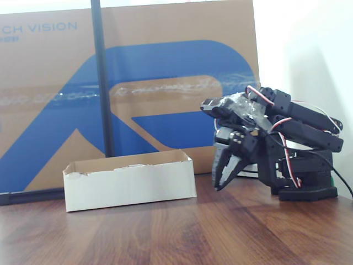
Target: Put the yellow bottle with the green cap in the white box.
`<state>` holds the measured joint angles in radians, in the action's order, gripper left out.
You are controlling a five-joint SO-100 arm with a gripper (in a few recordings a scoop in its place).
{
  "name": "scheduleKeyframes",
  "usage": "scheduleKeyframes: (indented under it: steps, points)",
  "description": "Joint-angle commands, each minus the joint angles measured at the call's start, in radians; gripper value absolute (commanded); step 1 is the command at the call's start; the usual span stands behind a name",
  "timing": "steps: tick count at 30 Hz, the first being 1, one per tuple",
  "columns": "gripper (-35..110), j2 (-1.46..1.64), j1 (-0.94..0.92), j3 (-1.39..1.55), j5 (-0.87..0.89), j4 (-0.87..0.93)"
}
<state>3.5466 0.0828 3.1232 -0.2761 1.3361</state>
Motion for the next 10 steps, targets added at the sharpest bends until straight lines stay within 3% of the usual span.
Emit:
scheduleKeyframes:
  steps: [1,10]
  points:
    - [0,0.021,-0.005,-0.017,0.055,0.126]
    - [0,0.02,-0.003,-0.017,0.075,0.127]
